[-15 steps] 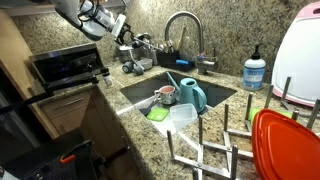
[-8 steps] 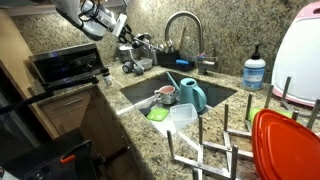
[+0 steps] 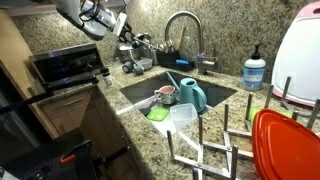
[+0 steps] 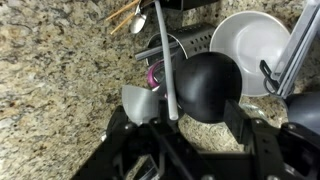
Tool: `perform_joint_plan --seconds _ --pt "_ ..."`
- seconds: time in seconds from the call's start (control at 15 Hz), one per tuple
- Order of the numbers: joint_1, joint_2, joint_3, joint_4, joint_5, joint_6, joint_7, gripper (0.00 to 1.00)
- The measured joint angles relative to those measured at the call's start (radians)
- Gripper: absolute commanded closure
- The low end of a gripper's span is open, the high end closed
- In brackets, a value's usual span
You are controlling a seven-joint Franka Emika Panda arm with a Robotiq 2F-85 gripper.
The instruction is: Take the straw and put it in the sink
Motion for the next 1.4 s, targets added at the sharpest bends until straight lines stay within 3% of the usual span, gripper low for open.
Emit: perform_joint_plan --seconds 0.13,1.33,1.4 --pt "0.0 0.003 -0.008 0.004 -0.013 0.008 0.0 0.0" --pt "0.008 0.128 0.021 0.208 0.001 0.016 -0.241 0.0" --pt "0.007 0.134 0.021 0.212 0.001 0.016 -0.252 0.08"
